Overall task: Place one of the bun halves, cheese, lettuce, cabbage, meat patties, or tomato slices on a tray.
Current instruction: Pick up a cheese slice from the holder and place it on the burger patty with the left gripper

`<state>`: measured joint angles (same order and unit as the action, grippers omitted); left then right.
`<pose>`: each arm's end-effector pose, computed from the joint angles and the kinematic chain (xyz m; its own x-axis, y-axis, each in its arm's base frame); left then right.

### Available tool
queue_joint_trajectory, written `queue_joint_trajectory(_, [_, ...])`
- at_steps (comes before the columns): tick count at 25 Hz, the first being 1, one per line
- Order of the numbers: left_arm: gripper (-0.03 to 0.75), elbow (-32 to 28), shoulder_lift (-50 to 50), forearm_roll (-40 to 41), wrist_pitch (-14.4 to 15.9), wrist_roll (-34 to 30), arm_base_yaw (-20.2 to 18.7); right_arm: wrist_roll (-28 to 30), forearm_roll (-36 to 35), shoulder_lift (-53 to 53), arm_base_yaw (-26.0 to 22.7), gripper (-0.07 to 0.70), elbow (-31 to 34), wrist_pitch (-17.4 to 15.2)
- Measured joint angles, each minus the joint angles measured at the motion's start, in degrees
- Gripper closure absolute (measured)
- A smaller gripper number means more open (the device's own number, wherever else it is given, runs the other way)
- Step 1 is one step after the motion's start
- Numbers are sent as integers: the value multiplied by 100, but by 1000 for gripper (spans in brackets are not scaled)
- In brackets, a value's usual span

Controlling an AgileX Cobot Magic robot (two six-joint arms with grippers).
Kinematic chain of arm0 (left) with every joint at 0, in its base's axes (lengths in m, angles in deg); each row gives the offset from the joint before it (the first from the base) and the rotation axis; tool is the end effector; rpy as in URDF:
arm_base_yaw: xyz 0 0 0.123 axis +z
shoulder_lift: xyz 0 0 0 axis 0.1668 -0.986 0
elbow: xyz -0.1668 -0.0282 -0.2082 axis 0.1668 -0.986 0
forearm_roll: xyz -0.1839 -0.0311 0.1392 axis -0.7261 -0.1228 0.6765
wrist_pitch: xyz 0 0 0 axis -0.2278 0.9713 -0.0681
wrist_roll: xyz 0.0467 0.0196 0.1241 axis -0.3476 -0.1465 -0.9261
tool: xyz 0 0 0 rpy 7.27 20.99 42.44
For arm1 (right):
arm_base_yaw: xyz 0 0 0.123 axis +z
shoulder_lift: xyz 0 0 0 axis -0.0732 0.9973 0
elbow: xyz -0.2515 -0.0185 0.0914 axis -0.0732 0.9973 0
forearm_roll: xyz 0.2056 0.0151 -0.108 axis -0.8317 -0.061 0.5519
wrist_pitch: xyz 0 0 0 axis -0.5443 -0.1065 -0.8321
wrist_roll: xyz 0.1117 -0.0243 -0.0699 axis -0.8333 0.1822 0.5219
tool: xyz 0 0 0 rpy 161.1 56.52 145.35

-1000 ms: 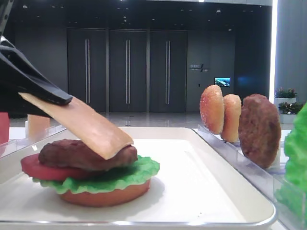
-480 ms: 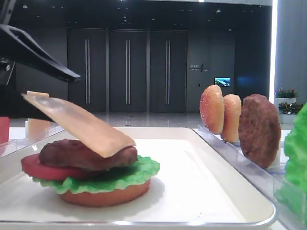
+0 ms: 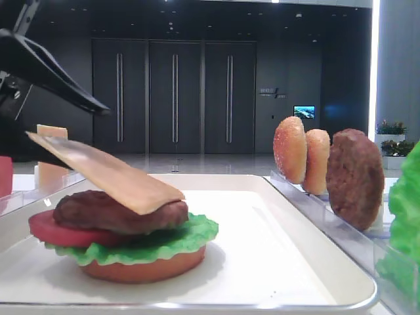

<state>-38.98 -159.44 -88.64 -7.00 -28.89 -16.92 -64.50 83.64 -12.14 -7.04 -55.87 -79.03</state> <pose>0.2197 -0.1469 0.1250 -0.9997 -0.0241 -0.0056 -0.0061 0.4585 -0.8887 0.0272 0.0041 0.2422 -0.5056 0.0321 -0.8622 0.0184 0.9995 0.0264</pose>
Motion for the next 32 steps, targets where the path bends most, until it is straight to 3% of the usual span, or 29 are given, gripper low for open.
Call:
queue_joint_trajectory(8, [388,103,0,579,-18,566,0,0,0,0,0,341,0,0])
queue_joint_trajectory(15, [388,544,85,1258,-345,1308,0,0,0,0,0,341,0,0])
queue_joint_trajectory(32, [388,968,116,1909,-462,1861,0,0,0,0,0,341,0,0])
